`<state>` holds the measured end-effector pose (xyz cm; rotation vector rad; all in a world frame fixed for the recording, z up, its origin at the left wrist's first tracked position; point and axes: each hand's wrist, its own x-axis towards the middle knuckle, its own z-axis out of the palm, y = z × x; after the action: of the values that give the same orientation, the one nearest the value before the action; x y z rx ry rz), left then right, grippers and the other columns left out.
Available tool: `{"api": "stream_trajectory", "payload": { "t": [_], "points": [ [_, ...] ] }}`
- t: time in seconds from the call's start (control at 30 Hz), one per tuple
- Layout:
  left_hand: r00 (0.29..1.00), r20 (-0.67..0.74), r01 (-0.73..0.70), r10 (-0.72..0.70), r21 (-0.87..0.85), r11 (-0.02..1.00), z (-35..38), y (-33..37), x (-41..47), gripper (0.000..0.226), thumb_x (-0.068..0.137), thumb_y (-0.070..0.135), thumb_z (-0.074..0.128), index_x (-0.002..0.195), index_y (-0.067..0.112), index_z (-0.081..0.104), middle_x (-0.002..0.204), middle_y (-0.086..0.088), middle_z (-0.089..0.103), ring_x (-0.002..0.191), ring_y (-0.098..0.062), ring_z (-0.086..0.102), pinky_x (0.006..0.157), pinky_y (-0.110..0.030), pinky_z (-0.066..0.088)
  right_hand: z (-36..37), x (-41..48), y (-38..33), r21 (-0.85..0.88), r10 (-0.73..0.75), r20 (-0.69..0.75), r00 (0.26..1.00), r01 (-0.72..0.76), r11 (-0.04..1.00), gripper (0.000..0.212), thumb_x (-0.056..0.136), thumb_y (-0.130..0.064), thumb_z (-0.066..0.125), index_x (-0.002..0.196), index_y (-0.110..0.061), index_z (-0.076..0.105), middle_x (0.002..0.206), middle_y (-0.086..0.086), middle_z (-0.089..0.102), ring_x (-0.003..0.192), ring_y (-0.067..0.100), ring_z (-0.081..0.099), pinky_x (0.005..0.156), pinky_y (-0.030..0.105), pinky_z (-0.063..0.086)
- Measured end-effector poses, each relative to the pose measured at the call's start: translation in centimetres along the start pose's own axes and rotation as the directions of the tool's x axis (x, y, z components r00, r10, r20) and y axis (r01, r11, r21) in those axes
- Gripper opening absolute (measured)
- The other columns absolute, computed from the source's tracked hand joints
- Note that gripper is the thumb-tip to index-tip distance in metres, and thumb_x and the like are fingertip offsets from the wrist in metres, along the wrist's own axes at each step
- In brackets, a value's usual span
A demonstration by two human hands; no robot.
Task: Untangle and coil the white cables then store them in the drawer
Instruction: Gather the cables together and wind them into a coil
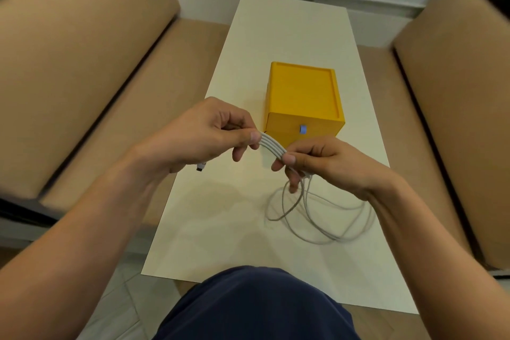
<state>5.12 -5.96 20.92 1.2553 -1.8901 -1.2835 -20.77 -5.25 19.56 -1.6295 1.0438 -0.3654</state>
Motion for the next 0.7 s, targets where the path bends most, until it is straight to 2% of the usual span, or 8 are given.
{"api": "stream_trajectory", "payload": {
  "t": [0.1, 0.17, 0.27, 0.33, 0.43, 0.53, 0.6, 0.7],
  "points": [
    [0.998, -0.054, 0.028, -0.028, -0.01, 1.0, 0.3, -0.2, -0.1, 0.02, 0.1, 0.02, 0.066, 0.083, 0.018, 0.076, 0.059, 0.0, 0.065, 0.054, -0.025, 0.029, 0.049, -0.027, 0.024, 0.5, 0.0, 0.1, -0.019, 0.043, -0.071, 0.997, -0.045, 0.999, 0.028, 0.101, -0.037, 0.058, 0.1, -0.015, 0.076, 0.066, 0.003, 0.059, 0.065, 0.017, 0.051, 0.07, 0.032, 0.044],
    [0.996, -0.07, 0.055, -0.054, 0.013, 0.998, 0.6, -0.3, -0.3, 0.02, 0.101, 0.023, 0.065, 0.084, 0.019, 0.076, 0.061, 0.0, 0.067, 0.052, -0.023, 0.031, 0.049, -0.029, 0.028, 0.6, -0.3, -0.3, -0.117, 0.035, -0.164, 0.986, -0.054, 0.992, 0.03, 0.101, -0.039, 0.059, 0.089, -0.017, 0.075, 0.064, -0.002, 0.056, 0.063, 0.013, 0.047, 0.067, 0.033, 0.039],
    [0.993, -0.051, 0.11, -0.107, 0.052, 0.993, 0.8, -0.4, -0.5, 0.02, 0.101, 0.029, 0.064, 0.087, 0.021, 0.077, 0.064, 0.001, 0.069, 0.058, -0.025, 0.037, 0.053, -0.033, 0.034, 0.5, -0.9, -1.4, -0.252, -0.094, -0.313, 0.945, 0.012, 0.968, 0.033, 0.103, -0.039, 0.057, 0.078, -0.021, 0.069, 0.066, 0.005, 0.055, 0.059, 0.016, 0.044, 0.061, 0.03, 0.034],
    [0.992, -0.002, 0.128, -0.128, 0.054, 0.99, 1.0, -0.1, -0.5, 0.02, 0.101, 0.031, 0.064, 0.09, 0.02, 0.078, 0.066, 0.0, 0.07, 0.059, -0.021, 0.041, 0.053, -0.027, 0.035, 0.3, -0.7, -1.5, -0.299, -0.159, -0.358, 0.92, 0.049, 0.953, 0.032, 0.103, -0.035, 0.058, 0.077, -0.02, 0.068, 0.061, 0.001, 0.05, 0.055, 0.011, 0.039, 0.055, 0.026, 0.03],
    [0.992, 0.074, 0.105, -0.104, -0.008, 0.994, 1.0, 0.7, -0.6, 0.02, 0.1, 0.024, 0.065, 0.09, 0.011, 0.077, 0.066, -0.004, 0.067, 0.049, -0.008, 0.039, 0.045, -0.014, 0.033, 0.4, 0.3, -0.8, -0.354, -0.172, -0.379, 0.909, 0.029, 0.935, 0.032, 0.103, -0.034, 0.059, 0.077, -0.018, 0.069, 0.061, -0.001, 0.051, 0.054, 0.007, 0.039, 0.056, 0.031, 0.031],
    [0.992, 0.093, 0.088, -0.079, -0.092, 0.992, 0.3, 0.3, -0.8, 0.022, 0.098, 0.024, 0.065, 0.086, 0.008, 0.075, 0.064, -0.007, 0.062, 0.048, -0.007, 0.037, 0.045, -0.014, 0.032, 0.6, -0.1, -1.1, -0.322, -0.194, -0.39, 0.9, 0.064, 0.945, 0.034, 0.103, -0.036, 0.059, 0.076, -0.017, 0.068, 0.058, -0.005, 0.046, 0.053, 0.007, 0.038, 0.054, 0.028, 0.028],
    [0.981, 0.168, 0.12, -0.099, -0.121, 0.985, -0.2, 0.0, -1.1, 0.025, 0.094, 0.029, 0.065, 0.084, 0.008, 0.075, 0.064, -0.009, 0.06, 0.049, -0.007, 0.038, 0.047, -0.014, 0.033, 0.8, -0.9, -1.8, -0.294, -0.237, -0.373, 0.897, 0.127, 0.947, 0.033, 0.103, -0.032, 0.059, 0.076, -0.016, 0.069, 0.055, -0.008, 0.043, 0.052, 0.007, 0.037, 0.051, 0.021, 0.026],
    [0.95, 0.295, 0.163, -0.101, -0.195, 0.967, -0.8, -0.5, -1.1, 0.026, 0.09, 0.029, 0.065, 0.083, 0.007, 0.076, 0.059, -0.007, 0.055, 0.049, -0.007, 0.037, 0.048, -0.014, 0.032, 0.7, -0.7, -1.8, -0.296, -0.266, -0.359, 0.895, 0.162, 0.941, 0.031, 0.103, -0.03, 0.06, 0.077, -0.015, 0.069, 0.055, -0.009, 0.045, 0.053, 0.006, 0.039, 0.051, 0.017, 0.028]
  ]
}}
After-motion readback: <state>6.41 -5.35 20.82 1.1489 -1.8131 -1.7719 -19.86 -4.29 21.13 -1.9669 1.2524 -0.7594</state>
